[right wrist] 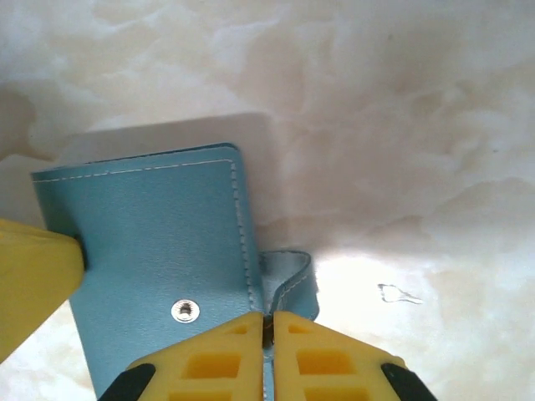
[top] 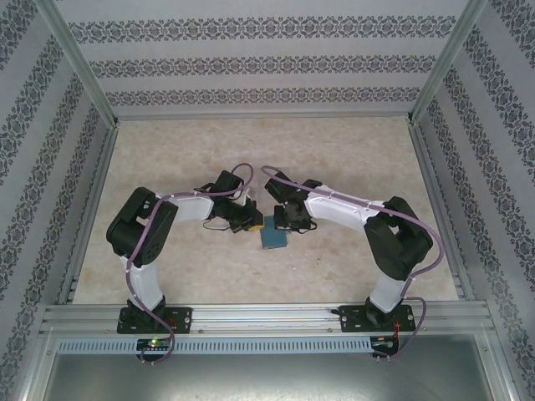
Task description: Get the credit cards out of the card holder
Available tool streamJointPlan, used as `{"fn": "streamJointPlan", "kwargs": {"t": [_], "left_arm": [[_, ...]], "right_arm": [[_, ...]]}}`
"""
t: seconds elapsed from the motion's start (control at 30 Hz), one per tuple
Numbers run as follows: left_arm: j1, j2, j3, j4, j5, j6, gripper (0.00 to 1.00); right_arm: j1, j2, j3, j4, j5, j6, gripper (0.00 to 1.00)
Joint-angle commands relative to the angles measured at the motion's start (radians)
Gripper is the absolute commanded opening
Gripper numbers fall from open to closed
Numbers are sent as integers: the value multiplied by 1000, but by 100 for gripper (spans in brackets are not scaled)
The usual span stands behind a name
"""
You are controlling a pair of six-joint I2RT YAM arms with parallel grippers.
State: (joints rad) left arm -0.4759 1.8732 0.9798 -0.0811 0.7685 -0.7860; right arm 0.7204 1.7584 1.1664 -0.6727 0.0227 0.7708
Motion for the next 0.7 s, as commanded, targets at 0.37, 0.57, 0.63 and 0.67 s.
{"fn": "streamJointPlan", "kwargs": {"t": [0.37,0.57,0.63,0.67], "left_arm": [[14,4,14,-97,-55,44,0],[14,-6,21,-109,-55,44,0],[14,-7,21,-112,-55,45,0],[14,-8,21,-112,-57,45,0]], "right_arm": [[-43,-72,-37,-19,14,-29,39],[-63,-62,-34,10,-30,-44,43],[-64,-64,-26,-5,-12,-46,43],[-64,-70,-24,-4,-9,-50,43]]}}
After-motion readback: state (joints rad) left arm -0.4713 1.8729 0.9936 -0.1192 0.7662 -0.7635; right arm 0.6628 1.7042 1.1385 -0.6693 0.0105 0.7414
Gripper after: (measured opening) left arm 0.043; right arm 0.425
